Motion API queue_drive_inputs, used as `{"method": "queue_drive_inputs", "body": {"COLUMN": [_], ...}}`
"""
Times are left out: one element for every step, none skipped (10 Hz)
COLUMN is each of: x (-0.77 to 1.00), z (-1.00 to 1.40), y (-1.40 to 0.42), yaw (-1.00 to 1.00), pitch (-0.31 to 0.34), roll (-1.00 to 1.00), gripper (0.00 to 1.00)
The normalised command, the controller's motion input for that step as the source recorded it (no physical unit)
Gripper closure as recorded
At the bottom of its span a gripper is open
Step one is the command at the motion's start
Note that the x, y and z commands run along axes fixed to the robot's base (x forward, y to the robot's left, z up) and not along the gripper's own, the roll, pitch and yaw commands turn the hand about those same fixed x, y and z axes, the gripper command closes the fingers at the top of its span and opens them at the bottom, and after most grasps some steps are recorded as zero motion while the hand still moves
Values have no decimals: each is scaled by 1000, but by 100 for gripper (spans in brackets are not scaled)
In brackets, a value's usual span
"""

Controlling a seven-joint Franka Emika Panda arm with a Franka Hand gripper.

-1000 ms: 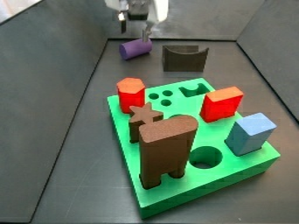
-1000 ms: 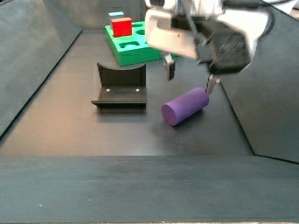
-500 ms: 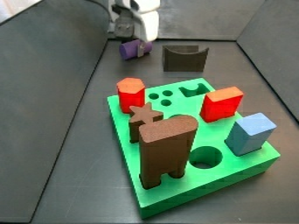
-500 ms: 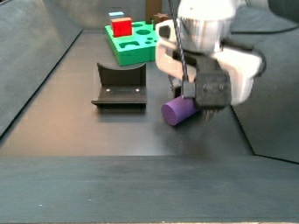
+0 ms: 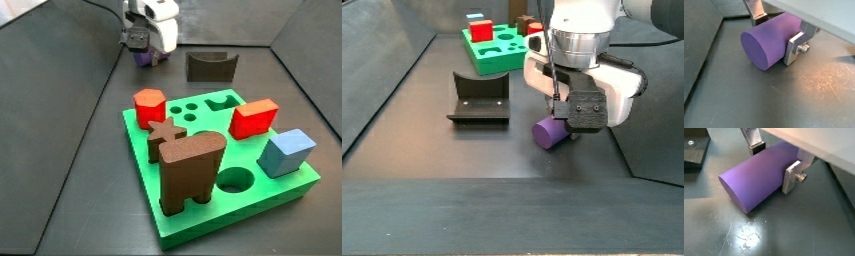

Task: Pick up the round object. Move up. Place the round object on the fixture. Regrasp the round object. Move to above the board. Insert the round object.
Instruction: Pick up the round object.

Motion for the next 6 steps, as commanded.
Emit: {"method": "queue_drive_inputs", "body": {"x": [0,0,0,0,0,0], "z": [0,0,0,0,0,0], "y": [0,0,0,0,0,0], "yaw": [0,0,0,0,0,0], "pitch": [0,0,0,0,0,0], "roll": [0,0,0,0,0,0], "gripper": [100,100,100,100,100,100]}}
